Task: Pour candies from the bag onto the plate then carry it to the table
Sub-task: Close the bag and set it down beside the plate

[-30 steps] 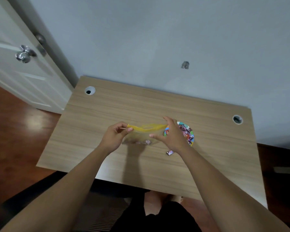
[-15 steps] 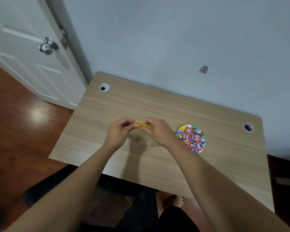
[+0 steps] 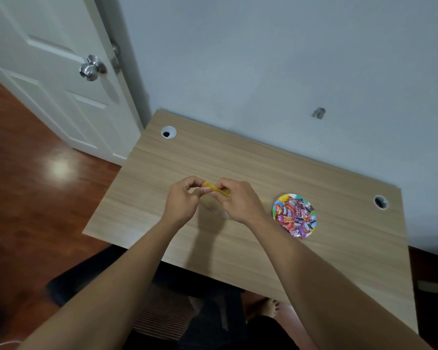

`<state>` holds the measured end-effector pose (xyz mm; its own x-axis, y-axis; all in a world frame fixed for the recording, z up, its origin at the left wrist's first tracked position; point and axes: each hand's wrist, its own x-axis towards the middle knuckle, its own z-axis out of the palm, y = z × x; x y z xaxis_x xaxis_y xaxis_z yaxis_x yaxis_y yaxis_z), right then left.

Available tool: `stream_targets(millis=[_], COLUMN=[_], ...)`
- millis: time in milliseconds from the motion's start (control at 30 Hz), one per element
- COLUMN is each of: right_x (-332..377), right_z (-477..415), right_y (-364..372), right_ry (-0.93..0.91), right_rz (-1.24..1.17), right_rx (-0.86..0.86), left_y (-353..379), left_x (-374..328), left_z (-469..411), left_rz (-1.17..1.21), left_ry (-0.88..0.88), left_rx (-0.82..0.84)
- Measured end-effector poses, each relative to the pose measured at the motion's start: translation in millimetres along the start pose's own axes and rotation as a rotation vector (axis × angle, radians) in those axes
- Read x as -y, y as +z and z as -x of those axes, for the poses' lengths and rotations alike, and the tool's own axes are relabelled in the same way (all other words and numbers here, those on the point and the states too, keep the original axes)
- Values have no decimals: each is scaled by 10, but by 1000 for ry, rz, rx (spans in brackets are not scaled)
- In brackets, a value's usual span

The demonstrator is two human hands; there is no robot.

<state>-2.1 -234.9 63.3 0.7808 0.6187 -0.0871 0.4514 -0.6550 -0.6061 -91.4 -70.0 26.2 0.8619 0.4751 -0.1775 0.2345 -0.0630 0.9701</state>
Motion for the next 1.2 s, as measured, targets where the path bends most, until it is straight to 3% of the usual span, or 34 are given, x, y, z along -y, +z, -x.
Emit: stream_targets(millis=[267, 633, 1200], right_x=[3, -90, -155], right_z=[30, 24, -29], right_y=[14, -52, -163], right_ry=[9, 22, 11], right_rz=[-17, 151, 218], right_rx=[-32, 26, 92], left_y=[-88, -209, -267], left_x=[-59, -66, -173], left_z=[25, 14, -25], left_rz=[75, -59, -55], left_ry=[-72, -25, -13], left_rx=[73, 33, -11])
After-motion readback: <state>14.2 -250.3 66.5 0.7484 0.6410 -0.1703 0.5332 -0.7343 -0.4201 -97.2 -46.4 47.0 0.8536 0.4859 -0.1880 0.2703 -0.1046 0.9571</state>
